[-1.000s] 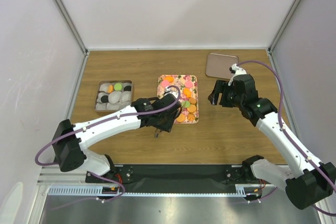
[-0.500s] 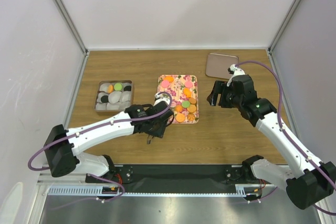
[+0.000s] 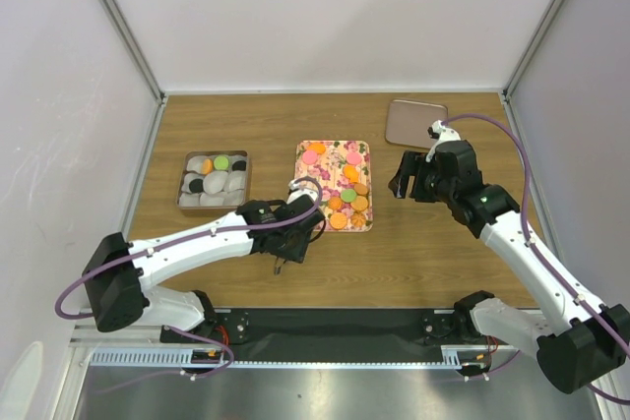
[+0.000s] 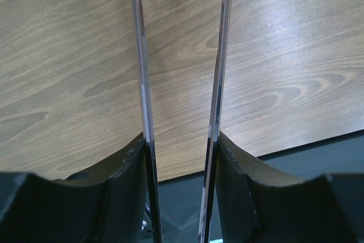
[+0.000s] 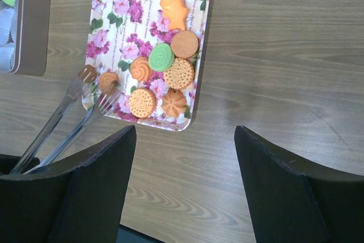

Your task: Pack the cookies

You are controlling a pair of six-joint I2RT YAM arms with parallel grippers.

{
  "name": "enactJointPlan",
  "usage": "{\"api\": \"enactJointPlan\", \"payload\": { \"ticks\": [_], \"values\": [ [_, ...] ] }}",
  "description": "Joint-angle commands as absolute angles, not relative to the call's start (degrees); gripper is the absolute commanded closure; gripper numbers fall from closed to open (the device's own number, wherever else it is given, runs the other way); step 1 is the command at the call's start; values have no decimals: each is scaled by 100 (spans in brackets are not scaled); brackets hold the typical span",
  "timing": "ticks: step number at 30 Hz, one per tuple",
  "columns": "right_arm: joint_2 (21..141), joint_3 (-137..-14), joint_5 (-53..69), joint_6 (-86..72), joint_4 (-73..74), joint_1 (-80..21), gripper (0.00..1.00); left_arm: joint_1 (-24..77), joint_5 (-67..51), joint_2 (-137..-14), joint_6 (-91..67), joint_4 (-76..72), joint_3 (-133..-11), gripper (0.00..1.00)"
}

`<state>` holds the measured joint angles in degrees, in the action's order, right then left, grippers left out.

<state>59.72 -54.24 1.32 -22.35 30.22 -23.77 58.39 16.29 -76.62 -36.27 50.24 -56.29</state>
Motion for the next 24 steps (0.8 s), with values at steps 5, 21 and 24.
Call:
{"api": "enactJointPlan", "payload": {
  "ticks": [5,21,24],
  "values": [
    [5818,-5467,53,-2171,3006,-2391,24,5862,1661,-7708,-3788,4738,-5511,50],
    [5827,-5432,105,-2162,2944,-2373,23,5713,1600,-7682,-3674,4781,-5519,62],
    [5845,-5440,114,-2171,2918,-2382,24,5695,1705,-7620,-3656,4886,-5694,62]
  ]
}}
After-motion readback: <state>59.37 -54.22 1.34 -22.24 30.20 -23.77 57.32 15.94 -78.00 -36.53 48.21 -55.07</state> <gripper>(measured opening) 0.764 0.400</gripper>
